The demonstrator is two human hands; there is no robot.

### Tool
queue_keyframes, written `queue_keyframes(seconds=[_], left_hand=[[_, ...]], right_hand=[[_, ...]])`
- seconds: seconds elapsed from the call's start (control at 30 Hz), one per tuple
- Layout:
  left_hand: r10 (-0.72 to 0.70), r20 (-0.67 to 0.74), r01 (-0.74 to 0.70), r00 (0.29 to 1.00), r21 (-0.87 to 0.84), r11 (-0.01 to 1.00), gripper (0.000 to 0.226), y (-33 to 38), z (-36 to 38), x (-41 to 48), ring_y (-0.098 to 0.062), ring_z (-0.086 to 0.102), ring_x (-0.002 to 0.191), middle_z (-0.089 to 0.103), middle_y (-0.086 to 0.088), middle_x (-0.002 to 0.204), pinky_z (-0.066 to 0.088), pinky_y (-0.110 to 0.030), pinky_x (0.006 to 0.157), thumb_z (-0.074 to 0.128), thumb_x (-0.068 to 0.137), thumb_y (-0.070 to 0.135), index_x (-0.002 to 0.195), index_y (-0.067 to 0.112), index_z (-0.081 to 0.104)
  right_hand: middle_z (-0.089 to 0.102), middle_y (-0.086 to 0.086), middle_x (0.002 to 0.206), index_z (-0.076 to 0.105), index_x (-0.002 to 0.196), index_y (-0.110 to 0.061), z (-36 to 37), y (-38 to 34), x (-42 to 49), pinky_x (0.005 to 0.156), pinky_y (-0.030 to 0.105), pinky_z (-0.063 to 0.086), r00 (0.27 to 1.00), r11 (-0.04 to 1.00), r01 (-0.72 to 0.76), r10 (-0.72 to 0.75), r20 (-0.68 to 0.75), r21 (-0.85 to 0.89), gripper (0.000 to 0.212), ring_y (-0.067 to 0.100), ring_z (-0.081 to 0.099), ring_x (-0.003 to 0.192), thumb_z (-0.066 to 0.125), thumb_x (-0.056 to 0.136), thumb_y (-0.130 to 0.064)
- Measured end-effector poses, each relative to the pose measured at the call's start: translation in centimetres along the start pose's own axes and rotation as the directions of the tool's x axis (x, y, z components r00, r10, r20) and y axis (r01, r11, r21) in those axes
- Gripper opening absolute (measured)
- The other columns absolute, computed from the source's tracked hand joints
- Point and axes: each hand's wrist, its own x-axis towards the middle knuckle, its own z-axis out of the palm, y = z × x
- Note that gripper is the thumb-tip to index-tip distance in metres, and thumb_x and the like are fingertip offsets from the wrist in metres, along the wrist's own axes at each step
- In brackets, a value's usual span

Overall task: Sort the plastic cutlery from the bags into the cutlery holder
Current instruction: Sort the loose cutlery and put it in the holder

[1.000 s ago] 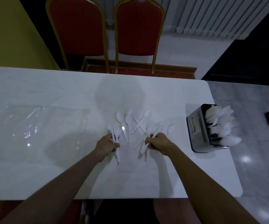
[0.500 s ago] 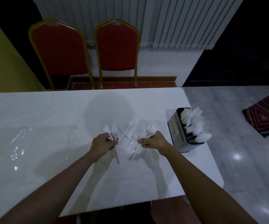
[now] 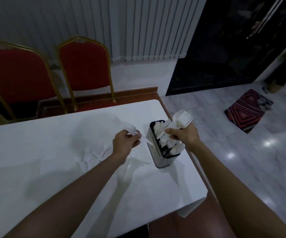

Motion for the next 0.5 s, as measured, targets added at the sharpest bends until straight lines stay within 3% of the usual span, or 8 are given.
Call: queue_keyframes(seconds=[0.07, 0.17, 0.23, 0.3, 0.37, 0.43, 0.5], left_hand=[[-0.034, 0.007, 0.034, 0.999, -0.043, 0.998, 0.008, -0.5, 2.1, 0.2, -0.013, 0.071, 0.071, 0.074, -0.012, 0.087, 0.058, -0.032, 0.082, 0.076, 0.077, 0.012, 0.082, 0.008, 0.072], [-0.039, -0.028, 0.039, 0.999, -0.018, 0.999, 0.015, -1.0, 4.9, 0.5, -0.016, 0.072, 0.075, 0.073, -0.014, 0.091, 0.057, -0.018, 0.067, 0.074, 0.079, 0.012, 0.088, 0.001, 0.070], [-0.018, -0.059, 0.021, 0.998, 0.051, 0.998, 0.020, -1.1, 6.2, 0.8, -0.018, 0.072, 0.077, 0.073, -0.015, 0.087, 0.053, -0.013, 0.059, 0.073, 0.080, 0.015, 0.087, -0.003, 0.069], [0.069, -0.028, -0.060, 0.997, 0.255, 0.965, 0.028, -1.5, 6.6, 1.0, -0.017, 0.072, 0.072, 0.073, -0.014, 0.077, 0.054, -0.020, 0.058, 0.073, 0.080, 0.024, 0.077, -0.003, 0.065], [0.159, 0.044, -0.162, 0.986, 0.437, 0.885, 0.034, -1.9, 7.0, 1.1, -0.017, 0.065, 0.062, 0.067, -0.009, 0.063, 0.049, -0.022, 0.058, 0.073, 0.080, 0.028, 0.064, 0.002, 0.059], [0.234, 0.089, -0.246, 0.968, 0.506, 0.827, 0.031, -2.0, 7.3, 0.9, -0.015, 0.054, 0.057, 0.058, -0.003, 0.059, 0.040, -0.017, 0.054, 0.072, 0.082, 0.025, 0.063, 0.006, 0.057], [0.286, 0.118, -0.303, 0.951, 0.541, 0.784, 0.028, -1.7, 7.5, 1.0, -0.016, 0.052, 0.059, 0.057, -0.004, 0.061, 0.038, -0.022, 0.054, 0.069, 0.084, 0.023, 0.067, 0.004, 0.058]], right_hand=[[0.071, 0.007, 0.077, 0.066, 0.088, -0.001, -0.6, 0.7, 0.6, 0.057, 0.024, 0.059, 0.999, 0.999, -0.007, 0.006, -0.041, -0.044, 0.031, 0.007, 0.068, 0.056, 0.087, 0.066, -0.008], [0.067, 0.002, 0.071, 0.065, 0.086, 0.000, -0.8, 1.2, 1.6, 0.047, 0.012, 0.050, 0.996, 0.997, 0.039, -0.044, -0.079, -0.061, 0.029, -0.005, 0.061, 0.046, 0.086, 0.067, -0.010], [0.062, -0.004, 0.066, 0.062, 0.082, -0.003, -0.8, 1.3, 2.4, 0.043, 0.007, 0.043, 0.993, 0.981, 0.090, -0.102, -0.062, -0.172, 0.029, -0.009, 0.057, 0.043, 0.085, 0.068, -0.014], [0.060, -0.002, 0.063, 0.058, 0.077, -0.004, -0.7, 1.3, 2.8, 0.044, 0.011, 0.042, 0.984, 0.940, 0.169, -0.178, -0.003, -0.298, 0.032, -0.003, 0.056, 0.046, 0.085, 0.068, -0.019], [0.061, 0.008, 0.063, 0.057, 0.070, -0.003, -1.1, 1.5, 3.6, 0.048, 0.026, 0.044, 0.970, 0.886, 0.243, -0.224, 0.094, -0.395, 0.036, 0.007, 0.051, 0.050, 0.085, 0.067, -0.025], [0.054, 0.003, 0.055, 0.052, 0.062, -0.008, -1.3, 1.5, 4.0, 0.046, 0.027, 0.039, 0.952, 0.851, 0.303, -0.251, 0.174, -0.429, 0.038, 0.009, 0.045, 0.048, 0.085, 0.068, -0.025], [0.054, -0.002, 0.056, 0.053, 0.064, -0.009, -1.3, 1.0, 4.1, 0.047, 0.027, 0.042, 0.946, 0.845, 0.318, -0.257, 0.196, -0.430, 0.035, 0.008, 0.049, 0.048, 0.085, 0.068, -0.023]])
